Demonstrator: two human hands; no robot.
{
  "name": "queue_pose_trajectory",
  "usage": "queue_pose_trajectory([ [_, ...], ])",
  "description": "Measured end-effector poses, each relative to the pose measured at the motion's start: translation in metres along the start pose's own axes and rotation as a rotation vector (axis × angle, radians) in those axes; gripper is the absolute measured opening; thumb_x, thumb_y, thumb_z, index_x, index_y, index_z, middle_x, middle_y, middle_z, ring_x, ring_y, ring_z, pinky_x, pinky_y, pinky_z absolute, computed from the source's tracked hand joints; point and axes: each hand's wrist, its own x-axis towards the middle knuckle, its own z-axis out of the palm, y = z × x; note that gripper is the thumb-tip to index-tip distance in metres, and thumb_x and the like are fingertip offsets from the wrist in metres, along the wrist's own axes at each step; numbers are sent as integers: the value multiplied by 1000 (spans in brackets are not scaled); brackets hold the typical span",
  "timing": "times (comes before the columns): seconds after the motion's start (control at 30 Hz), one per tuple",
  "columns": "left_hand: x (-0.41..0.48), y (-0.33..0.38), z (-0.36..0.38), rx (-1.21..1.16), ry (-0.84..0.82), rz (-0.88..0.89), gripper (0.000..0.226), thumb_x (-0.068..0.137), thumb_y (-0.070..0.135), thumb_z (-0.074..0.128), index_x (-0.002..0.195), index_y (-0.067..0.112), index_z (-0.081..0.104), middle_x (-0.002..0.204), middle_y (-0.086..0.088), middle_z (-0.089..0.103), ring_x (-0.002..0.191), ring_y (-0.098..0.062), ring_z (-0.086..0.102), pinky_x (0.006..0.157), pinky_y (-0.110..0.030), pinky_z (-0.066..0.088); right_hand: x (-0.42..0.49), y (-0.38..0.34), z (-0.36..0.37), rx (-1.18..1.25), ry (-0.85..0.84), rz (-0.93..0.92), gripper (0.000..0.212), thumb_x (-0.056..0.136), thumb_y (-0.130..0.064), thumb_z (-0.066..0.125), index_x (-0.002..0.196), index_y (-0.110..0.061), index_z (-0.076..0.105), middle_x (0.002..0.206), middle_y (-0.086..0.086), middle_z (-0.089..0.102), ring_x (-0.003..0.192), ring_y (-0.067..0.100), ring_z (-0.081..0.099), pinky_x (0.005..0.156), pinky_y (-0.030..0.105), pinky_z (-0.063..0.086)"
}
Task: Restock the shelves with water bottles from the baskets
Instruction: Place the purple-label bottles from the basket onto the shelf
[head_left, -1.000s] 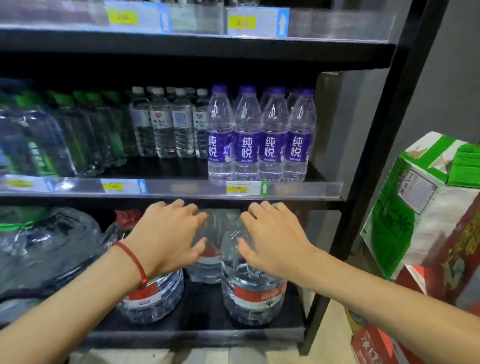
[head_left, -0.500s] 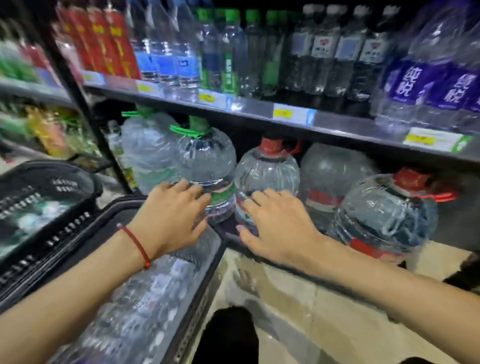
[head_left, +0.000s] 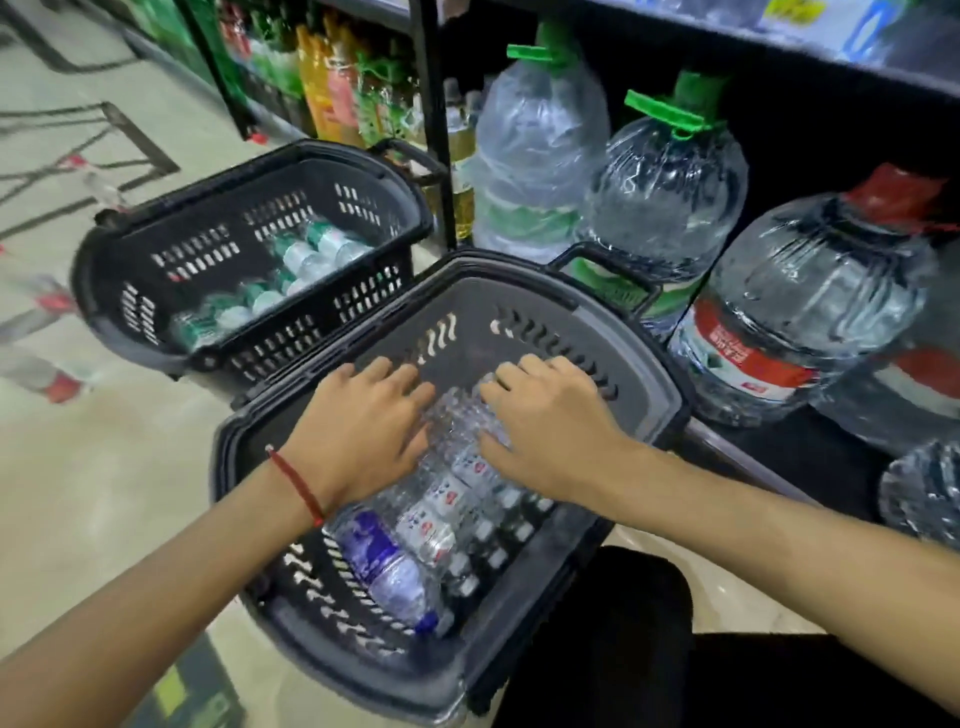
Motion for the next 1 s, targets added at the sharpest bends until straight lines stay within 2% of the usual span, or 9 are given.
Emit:
queue_pose_trajectory([
  [0.13, -30, -7, 26, -55, -34, -99, 27, 86, 45, 60, 97, 20, 61, 92, -1, 59, 88, -27, 61, 66, -40, 49, 23, -33, 30, 109, -331, -87, 34, 95, -43, 56, 106, -13, 66, 106, 8, 68, 103, 33, 63, 79, 42, 47],
  [0.23, -55, -11, 44, -90, -51, -163, 26, 86, 44, 65, 93, 20, 57, 91, -1, 59, 86, -28, 61, 64, -39, 48, 35, -71, 70, 303, -737, -2, 44, 97, -48, 60, 126, -15, 66, 123, 11, 69, 114, 33, 65, 79, 37, 49],
  [0.33, -73, -14, 54, -108, -50, -205, 25, 86, 42, 65, 92, 20, 55, 91, -2, 59, 86, -28, 60, 64, -39, 46, 38, -108, 98, 556, -1099, 86, 69, 104, -46, 59, 158, -8, 38, 157, 14, 48, 139, 32, 51, 100, 33, 46],
  [0.4, -81, -14, 58, -134, -44, -221, 23, 88, 42, 63, 93, 20, 54, 91, -2, 58, 88, -28, 60, 65, -40, 47, 34, -124, 112, 689, -1189, 156, 76, 105, -42, 61, 161, -4, 27, 164, 14, 38, 144, 31, 45, 94, 27, 45],
  [0.57, -89, -13, 61, -152, -30, -241, 22, 92, 43, 56, 94, 21, 54, 94, -1, 59, 90, -27, 60, 67, -39, 47, 21, -144, 148, 644, -1244, 142, 106, 97, -68, 56, 167, -7, 5, 174, 13, 14, 156, 32, 27, 121, 35, 29],
  [0.7, -94, -15, 60, -156, -30, -253, 20, 92, 43, 56, 93, 22, 54, 92, 1, 58, 89, -24, 59, 67, -38, 46, 16, -145, 154, 621, -1195, 148, 108, 100, -56, 60, 165, -7, -12, 172, 17, 19, 155, 34, 29, 122, 40, 32],
  [0.87, -97, -18, 64, -163, -54, -270, 20, 90, 42, 60, 92, 23, 55, 92, 2, 59, 86, -23, 59, 67, -38, 48, 24, -130, 162, 752, -1093, 240, 96, 101, -41, 67, 165, -10, 2, 163, 19, 38, 144, 37, 46, 115, 44, 44],
  [0.93, -93, -19, 64, -168, -92, -261, 21, 89, 42, 59, 100, 24, 57, 98, 3, 60, 93, -23, 59, 72, -39, 50, 29, -118, 150, 741, -1011, 253, 85, 99, -44, 66, 162, -10, 21, 154, 19, 48, 131, 37, 58, 100, 42, 52],
  [1.0, -88, -21, 63, -162, -142, -242, 26, 88, 41, 58, 109, 26, 59, 106, 4, 61, 101, -22, 59, 77, -39, 50, 37, -105, 127, 733, -914, 229, 55, 100, -45, 65, 141, -12, 49, 128, 14, 62, 99, 27, 68, 78, 36, 54],
])
